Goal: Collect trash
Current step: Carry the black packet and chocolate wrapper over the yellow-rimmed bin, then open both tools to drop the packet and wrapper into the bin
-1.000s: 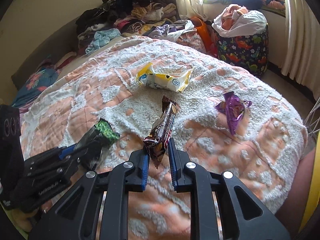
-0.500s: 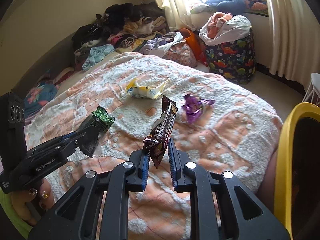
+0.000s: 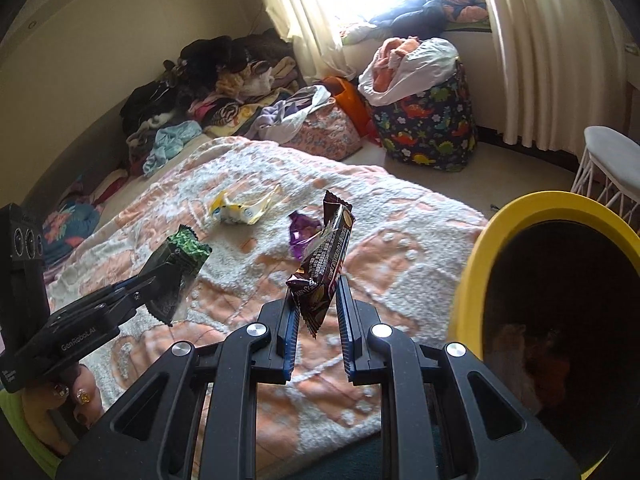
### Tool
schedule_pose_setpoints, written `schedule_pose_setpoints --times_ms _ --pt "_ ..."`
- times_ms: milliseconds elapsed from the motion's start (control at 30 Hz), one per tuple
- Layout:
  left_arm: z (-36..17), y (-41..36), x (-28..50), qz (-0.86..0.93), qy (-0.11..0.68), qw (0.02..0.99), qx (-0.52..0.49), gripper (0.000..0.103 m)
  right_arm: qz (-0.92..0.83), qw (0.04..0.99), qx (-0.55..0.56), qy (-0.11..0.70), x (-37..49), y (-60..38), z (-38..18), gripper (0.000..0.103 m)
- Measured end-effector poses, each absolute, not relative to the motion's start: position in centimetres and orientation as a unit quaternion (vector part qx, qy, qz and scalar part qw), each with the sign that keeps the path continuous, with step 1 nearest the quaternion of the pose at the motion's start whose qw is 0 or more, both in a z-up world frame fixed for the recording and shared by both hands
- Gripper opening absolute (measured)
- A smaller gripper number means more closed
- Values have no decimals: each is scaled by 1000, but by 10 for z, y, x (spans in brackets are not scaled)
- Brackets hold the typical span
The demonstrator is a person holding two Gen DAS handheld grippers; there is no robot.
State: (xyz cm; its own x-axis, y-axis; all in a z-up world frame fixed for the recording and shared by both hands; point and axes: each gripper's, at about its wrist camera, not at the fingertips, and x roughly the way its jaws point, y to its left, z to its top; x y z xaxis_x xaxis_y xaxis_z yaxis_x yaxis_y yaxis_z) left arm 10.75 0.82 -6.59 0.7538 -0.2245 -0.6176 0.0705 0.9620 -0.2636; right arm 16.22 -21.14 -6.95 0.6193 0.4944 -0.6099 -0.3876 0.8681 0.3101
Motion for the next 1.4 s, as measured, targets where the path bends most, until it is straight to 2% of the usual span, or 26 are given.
schedule_pose_setpoints --times_ms 500,1100,1400 --pt "-50 -64 117 -146 332 929 -73 18 171 914 112 350 169 -288 -69 17" --pt "-47 -116 117 -197 333 921 -37 18 103 922 141 346 171 -356 -76 17" --pt "-51 -156 128 -235 342 910 -11 18 78 910 159 376 175 -387 -88 17"
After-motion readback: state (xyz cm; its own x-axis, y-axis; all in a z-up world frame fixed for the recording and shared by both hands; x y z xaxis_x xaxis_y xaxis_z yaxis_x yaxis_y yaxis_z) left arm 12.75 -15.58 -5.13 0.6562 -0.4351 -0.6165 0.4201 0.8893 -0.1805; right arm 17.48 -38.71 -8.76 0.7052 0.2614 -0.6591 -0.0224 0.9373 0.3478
